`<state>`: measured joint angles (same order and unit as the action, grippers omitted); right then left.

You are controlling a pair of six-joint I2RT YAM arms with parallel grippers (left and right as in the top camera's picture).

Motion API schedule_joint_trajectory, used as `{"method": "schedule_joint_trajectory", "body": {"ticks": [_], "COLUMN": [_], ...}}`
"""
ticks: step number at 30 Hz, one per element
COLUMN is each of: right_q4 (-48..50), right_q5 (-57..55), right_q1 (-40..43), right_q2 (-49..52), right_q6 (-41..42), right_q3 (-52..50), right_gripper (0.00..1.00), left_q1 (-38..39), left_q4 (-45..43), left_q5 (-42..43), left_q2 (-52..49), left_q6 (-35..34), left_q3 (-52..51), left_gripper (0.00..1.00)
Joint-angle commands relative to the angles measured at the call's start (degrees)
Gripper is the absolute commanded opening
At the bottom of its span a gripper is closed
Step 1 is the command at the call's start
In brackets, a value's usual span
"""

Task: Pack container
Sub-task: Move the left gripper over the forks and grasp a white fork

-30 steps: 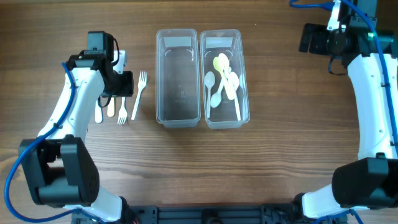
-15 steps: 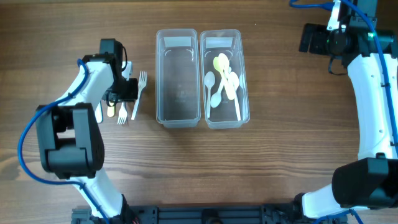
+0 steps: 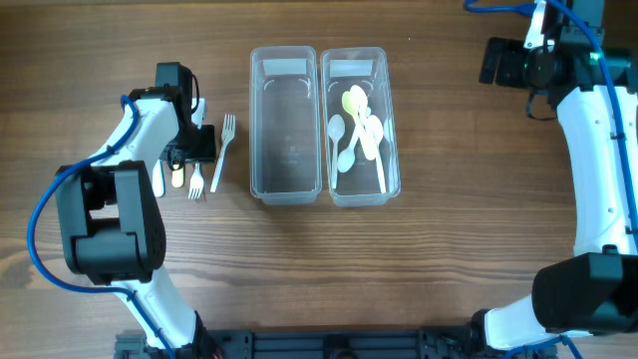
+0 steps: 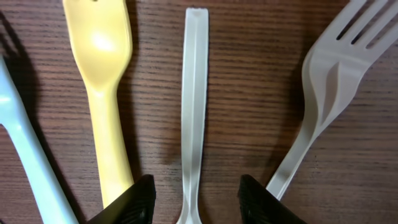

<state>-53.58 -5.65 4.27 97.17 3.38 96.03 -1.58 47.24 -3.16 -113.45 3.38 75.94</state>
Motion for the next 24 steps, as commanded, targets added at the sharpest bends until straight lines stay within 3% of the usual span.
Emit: {"method": "schedule_joint_trajectory", "body": {"ticks": [1, 16, 22, 24], "right_q4": [0.2, 0.2, 0.2, 0.2], "right_q5": [-0.8, -0.8, -0.8, -0.8], "right_q1": [-0.2, -0.2, -0.2, -0.2], "right_q2": [0.5, 0.5, 0.5, 0.5], "right_q6": [-0.4, -0.4, -0.4, -0.4], "right_q3": [0.0, 0.0, 0.0, 0.0], "right_gripper": [1.0, 1.0, 1.0, 1.0], "left_q1": [-0.2, -0.2, -0.2, -0.2], "left_q4": [-0.6, -0.6, -0.5, -0.5], "left_q5": [-0.5, 0.3, 0.3, 0.3], "left_q2": [-0.7, -2.5, -4.4, -4.4], "left_q6": [0.7, 0.7, 0.7, 0.7], "left_q3": [0.8, 0.8, 0.8, 0.8], "left_gripper": [0.46, 0.43, 0.36, 0.28]}}
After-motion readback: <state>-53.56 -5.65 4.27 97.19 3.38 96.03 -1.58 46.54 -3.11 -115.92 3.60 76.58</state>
